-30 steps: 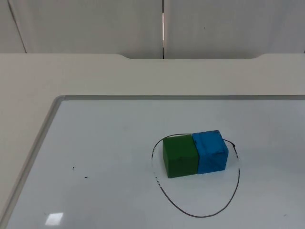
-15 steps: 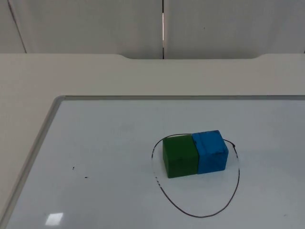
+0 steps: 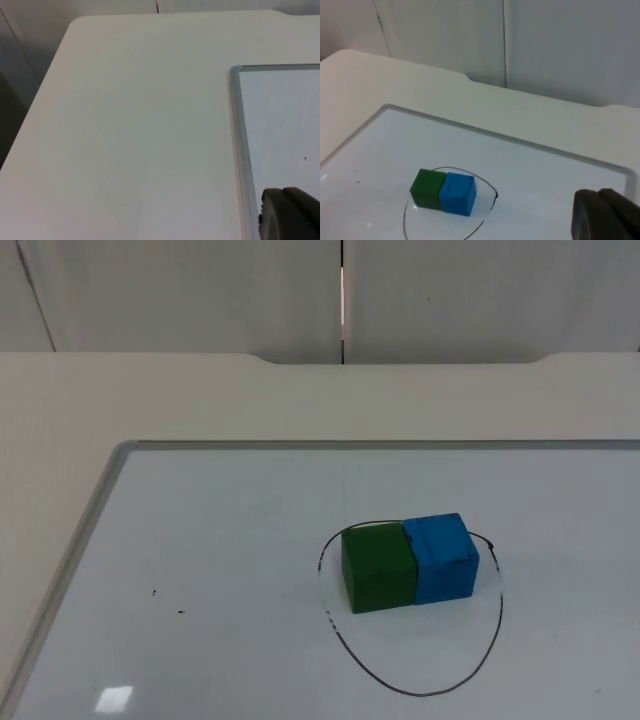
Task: Push the two cubes into the marked area.
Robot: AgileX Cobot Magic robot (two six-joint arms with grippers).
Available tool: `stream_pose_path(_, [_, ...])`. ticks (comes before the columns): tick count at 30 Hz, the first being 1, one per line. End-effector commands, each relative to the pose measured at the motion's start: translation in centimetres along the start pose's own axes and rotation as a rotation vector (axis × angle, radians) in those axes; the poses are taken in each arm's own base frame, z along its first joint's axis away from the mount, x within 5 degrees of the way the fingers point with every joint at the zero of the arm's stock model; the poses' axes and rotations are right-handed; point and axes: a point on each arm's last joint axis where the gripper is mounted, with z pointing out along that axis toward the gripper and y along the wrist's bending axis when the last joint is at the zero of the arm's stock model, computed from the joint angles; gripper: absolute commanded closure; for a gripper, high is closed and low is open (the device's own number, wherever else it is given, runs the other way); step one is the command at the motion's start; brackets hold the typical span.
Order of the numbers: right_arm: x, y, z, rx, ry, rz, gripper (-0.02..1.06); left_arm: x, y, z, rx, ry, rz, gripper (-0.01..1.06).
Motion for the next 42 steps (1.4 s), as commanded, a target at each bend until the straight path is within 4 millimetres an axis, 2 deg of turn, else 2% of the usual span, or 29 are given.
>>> stream_pose_path(1, [1.3,0.3,0.2,-0.041,0.035,-0.022,1.05,0.1,-0.1,0.0,0.006,0.003,-0.005,1.05])
stream_pose_path(6, [2.9,0.3,0.5,-0.047,0.081,-0.049,1.05,0.1,-0.1,0.0,0.006,0.003,-0.005,1.05])
stream_pose_path(19, [6.6,0.4,-1.7,-0.109,0.04,-0.073,1.05,0.1,-0.4,0.0,0.038,-0.001,0.073,1.05])
stream_pose_path(25, [7.7,0.0,-1.2,-0.069,0.126,-0.1,1.05,0.1,-0.4,0.0,0.038,-0.001,0.073,1.05])
stream_pose_path(42, [7.7,0.0,-1.2,-0.067,0.126,-0.096,1.05,0.1,-0.4,0.0,0.038,-0.001,0.073,1.05])
